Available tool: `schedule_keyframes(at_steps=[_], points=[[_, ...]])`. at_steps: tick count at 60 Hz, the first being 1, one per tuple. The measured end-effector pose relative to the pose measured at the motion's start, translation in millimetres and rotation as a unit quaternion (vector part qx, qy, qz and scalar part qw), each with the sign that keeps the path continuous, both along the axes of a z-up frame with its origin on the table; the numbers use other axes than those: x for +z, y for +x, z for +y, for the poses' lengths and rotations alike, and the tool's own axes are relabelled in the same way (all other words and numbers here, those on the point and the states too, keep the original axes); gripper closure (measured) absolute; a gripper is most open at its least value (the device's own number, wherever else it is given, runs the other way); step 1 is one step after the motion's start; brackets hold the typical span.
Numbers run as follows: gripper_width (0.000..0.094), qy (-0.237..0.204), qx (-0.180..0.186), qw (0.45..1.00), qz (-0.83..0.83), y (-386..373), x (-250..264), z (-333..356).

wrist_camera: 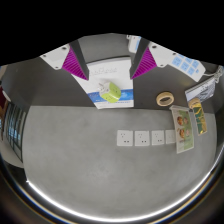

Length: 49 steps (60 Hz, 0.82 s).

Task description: Unplug charger

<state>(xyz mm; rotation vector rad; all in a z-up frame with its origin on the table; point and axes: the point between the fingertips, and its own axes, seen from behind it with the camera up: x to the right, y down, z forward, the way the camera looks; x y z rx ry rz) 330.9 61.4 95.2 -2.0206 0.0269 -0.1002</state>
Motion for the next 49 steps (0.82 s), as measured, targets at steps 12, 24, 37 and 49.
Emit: schedule_keyframes(at_steps=[12,24,37,49], points=[[0.0088,0.0,-0.038,0.999,0.018,-59,9,-112],[0.009,-0.013,-0.035,0.999,0.015,-104,-2,-199],[0.0092,-0.003,-0.053,0.999,-0.008,-76,5,-253],[0.0095,-0.053,-0.027,0.998,-0.025,-16,-32,-292]])
